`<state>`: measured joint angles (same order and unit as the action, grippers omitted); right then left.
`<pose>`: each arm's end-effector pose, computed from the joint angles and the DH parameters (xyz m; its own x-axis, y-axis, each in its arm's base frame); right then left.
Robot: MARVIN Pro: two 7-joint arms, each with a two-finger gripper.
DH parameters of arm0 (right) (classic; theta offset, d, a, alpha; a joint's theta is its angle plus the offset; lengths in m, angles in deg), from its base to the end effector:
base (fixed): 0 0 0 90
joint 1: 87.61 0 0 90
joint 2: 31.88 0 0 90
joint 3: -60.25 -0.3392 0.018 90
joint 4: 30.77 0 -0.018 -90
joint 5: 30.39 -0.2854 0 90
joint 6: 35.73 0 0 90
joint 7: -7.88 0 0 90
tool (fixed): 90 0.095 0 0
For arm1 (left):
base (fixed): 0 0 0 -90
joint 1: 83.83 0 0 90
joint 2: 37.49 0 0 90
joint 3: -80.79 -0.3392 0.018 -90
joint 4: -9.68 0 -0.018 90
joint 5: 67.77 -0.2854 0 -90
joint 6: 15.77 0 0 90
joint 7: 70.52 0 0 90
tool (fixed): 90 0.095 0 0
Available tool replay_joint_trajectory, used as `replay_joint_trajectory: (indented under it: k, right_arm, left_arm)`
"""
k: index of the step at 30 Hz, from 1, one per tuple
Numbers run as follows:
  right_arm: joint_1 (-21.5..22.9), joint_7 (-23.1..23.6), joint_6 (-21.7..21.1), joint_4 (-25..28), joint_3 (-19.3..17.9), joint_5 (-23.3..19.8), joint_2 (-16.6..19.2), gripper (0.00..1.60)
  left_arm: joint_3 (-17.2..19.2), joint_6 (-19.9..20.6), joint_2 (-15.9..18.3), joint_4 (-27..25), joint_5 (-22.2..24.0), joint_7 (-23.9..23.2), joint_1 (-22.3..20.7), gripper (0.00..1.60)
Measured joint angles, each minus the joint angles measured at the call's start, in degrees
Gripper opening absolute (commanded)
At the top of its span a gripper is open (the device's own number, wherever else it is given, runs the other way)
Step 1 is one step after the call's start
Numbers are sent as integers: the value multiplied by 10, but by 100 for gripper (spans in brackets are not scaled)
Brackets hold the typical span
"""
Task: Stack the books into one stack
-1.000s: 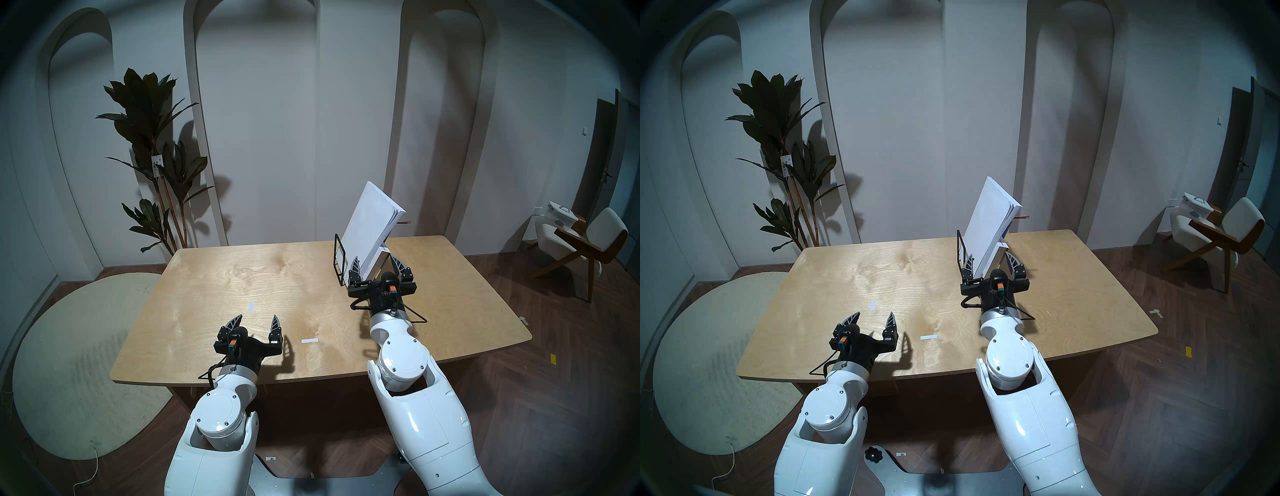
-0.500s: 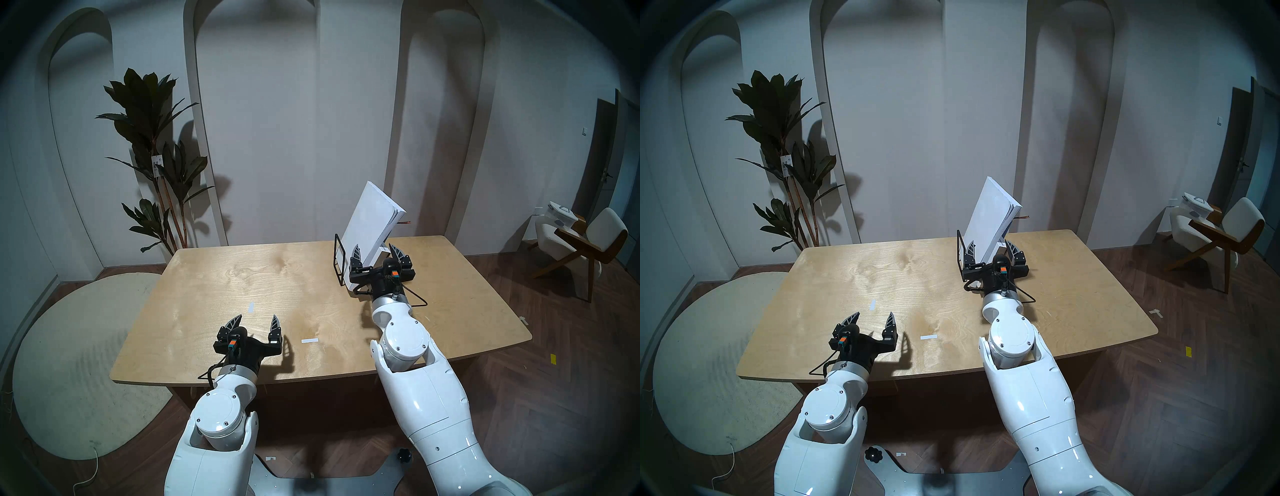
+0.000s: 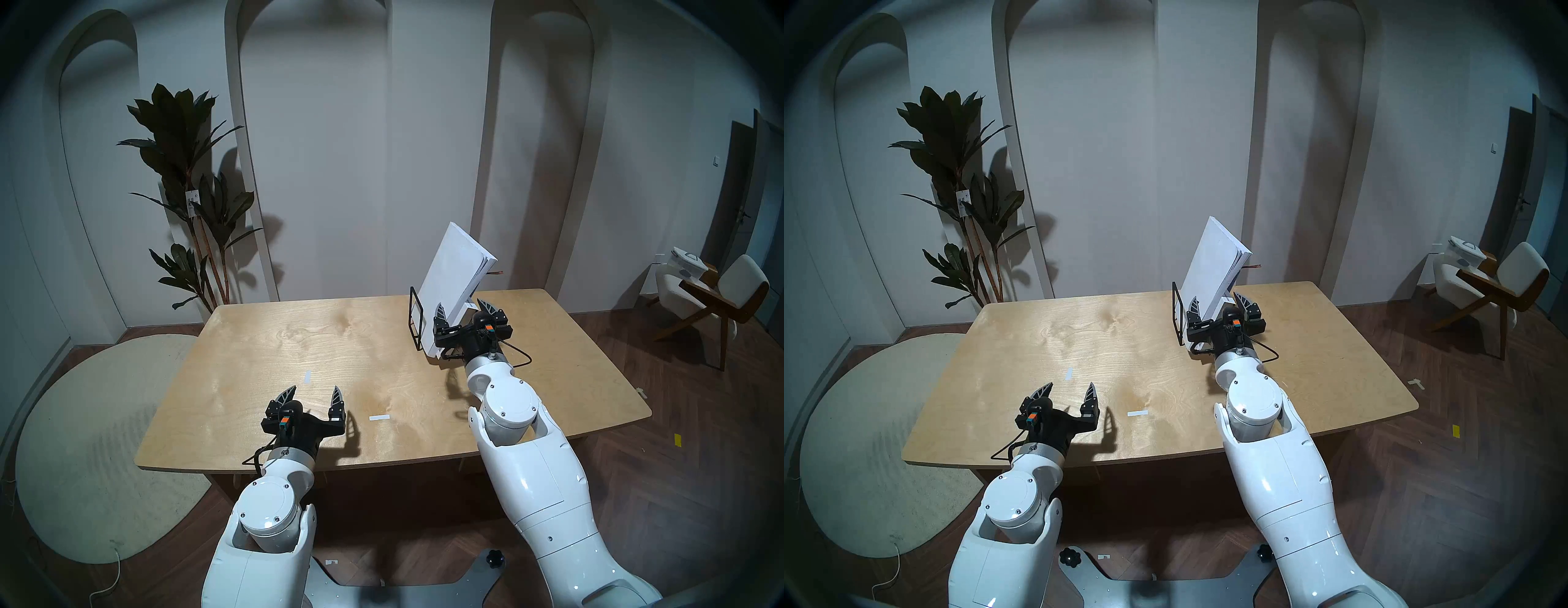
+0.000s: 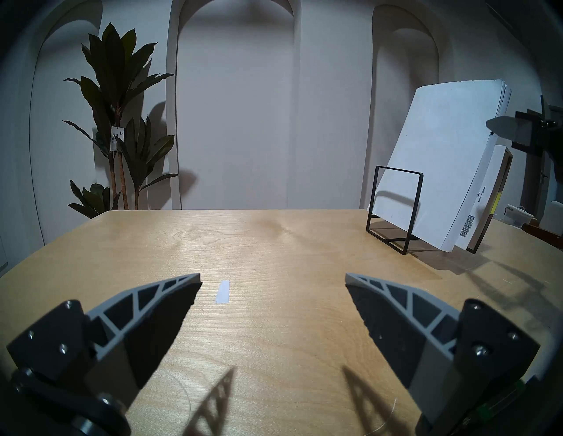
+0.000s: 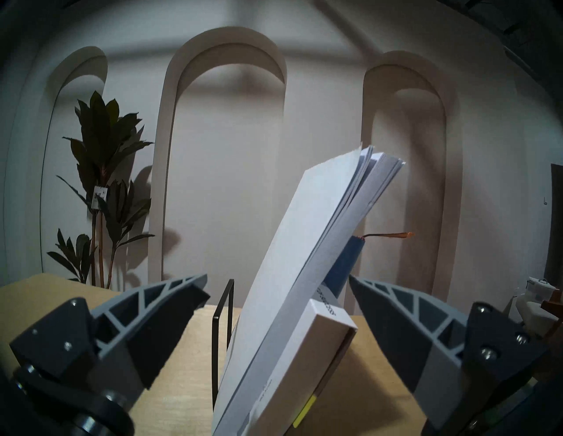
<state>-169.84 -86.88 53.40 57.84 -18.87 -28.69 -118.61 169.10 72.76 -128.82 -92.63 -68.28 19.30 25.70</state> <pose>0.4384 0.0462 -0.3145 -0.1017 0.0935 0.9904 0.0942 -0.9902 0.1031 0.2789 -0.0182 -0.3886 0.1000 0.0207 0.9948 -0.0243 -0.9994 0.0232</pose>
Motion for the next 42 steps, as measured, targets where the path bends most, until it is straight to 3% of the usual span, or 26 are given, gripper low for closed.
replay_joint_trajectory:
  k: [10, 19, 28, 37, 42]
  right_arm:
    - [30, -14, -13, -39, 11, 31, 4, 160]
    - [4, -55, -18, 15, 22, 26, -19, 160]
    - [3, -83, -37, 24, 15, 25, -30, 160]
    - [35, -61, -52, 14, -5, 6, -22, 160]
    - [63, -29, -41, -35, -9, -6, -9, 160]
  left_arm:
    - [1, 0, -1, 0, -1, -1, 0, 160]
    - [2, 0, -3, 0, -2, -3, 0, 160]
    - [3, 0, -4, 0, -4, -4, 0, 160]
    - [4, 0, -5, 0, -4, -5, 0, 160]
    - [4, 0, -5, 0, -5, -5, 0, 160]
